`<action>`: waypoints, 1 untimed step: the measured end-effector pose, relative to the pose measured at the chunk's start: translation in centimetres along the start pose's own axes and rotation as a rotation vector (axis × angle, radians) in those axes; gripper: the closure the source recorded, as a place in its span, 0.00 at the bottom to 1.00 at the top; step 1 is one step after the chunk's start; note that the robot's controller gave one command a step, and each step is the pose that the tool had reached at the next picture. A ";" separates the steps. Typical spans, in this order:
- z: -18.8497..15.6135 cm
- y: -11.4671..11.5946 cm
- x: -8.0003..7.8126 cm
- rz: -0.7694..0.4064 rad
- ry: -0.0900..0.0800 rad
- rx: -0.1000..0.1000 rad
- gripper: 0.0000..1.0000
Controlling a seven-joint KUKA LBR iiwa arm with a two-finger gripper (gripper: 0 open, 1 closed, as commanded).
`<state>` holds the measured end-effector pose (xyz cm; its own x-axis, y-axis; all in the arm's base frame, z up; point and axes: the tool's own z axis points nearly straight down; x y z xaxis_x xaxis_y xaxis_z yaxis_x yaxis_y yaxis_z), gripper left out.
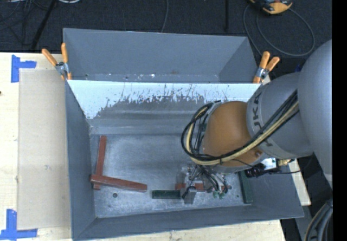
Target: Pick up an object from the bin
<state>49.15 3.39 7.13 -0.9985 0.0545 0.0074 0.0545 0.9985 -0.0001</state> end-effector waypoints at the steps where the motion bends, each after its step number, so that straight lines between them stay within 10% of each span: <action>1: 0.0 0.0 0.0 -0.001 0.000 0.000 1.00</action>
Offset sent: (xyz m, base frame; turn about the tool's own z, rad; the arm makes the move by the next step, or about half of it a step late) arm 0.0000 0.0000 0.0000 0.0000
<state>49.15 3.39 7.14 -0.9985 0.0534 0.0073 0.0534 0.9986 -0.0002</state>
